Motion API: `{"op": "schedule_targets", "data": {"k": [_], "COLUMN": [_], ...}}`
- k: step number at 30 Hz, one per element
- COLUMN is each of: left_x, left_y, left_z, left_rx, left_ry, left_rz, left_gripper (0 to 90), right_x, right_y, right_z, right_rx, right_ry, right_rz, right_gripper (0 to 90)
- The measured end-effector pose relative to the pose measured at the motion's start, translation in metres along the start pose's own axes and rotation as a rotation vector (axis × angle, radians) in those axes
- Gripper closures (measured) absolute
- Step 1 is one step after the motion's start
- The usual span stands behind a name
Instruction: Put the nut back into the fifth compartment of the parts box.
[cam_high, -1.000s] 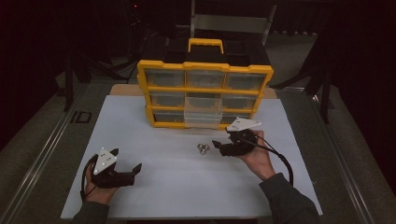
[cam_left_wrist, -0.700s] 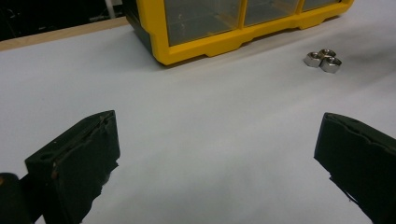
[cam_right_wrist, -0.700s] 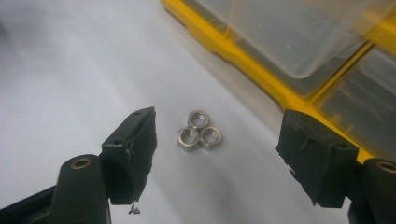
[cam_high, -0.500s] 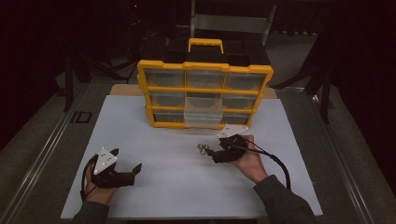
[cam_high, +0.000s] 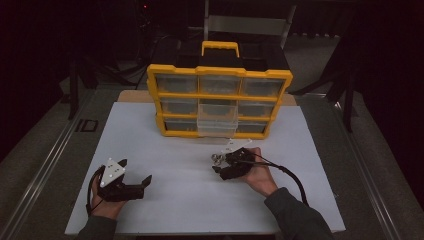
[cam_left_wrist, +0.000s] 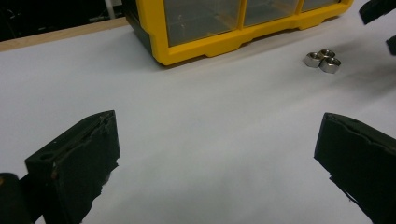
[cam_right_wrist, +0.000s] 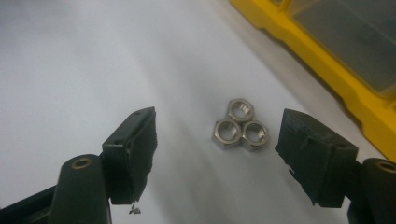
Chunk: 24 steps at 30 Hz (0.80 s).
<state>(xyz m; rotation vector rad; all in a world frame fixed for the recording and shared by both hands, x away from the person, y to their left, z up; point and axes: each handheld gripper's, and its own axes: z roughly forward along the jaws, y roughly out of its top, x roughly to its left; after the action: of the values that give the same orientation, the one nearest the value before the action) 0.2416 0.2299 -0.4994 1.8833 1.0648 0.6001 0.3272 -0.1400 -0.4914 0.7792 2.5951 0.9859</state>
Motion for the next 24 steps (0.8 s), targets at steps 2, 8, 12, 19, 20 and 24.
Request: {"op": "schedule_targets", "data": {"k": [2,8,12,19,20,24], "left_x": [0.0,0.0,0.0,0.0,0.0,0.0], "left_y": [0.0,0.0,0.0,0.0,0.0,0.0], "left_z": [0.0,0.0,0.0,0.0,0.0,0.0], "left_rx": [-0.001,-0.002,-0.002,0.0,0.0,0.001], "left_ry": [0.001,-0.001,-0.001,-0.001,0.0,0.0], "left_rz": [0.0,-0.001,-0.001,-0.001,0.0,-0.001], "left_gripper": [0.6,0.6,0.6,0.6,0.6,0.6], "right_x": [0.001,0.002,0.004,0.003,0.003,0.005], "right_y": [-0.001,-0.003,-0.004,-0.006,-0.006,-0.006], "right_z": [0.005,0.02,0.029,0.039,0.04,0.043], "right_rx": [0.019,0.05,0.065,0.091,0.094,0.101], "right_ry": [0.002,0.014,0.017,0.024,0.025,0.024], "right_rz": [-0.002,-0.026,-0.038,-0.03,-0.038,-0.047], "right_gripper": [28.2,28.2,28.2,28.2,28.2,28.4]}}
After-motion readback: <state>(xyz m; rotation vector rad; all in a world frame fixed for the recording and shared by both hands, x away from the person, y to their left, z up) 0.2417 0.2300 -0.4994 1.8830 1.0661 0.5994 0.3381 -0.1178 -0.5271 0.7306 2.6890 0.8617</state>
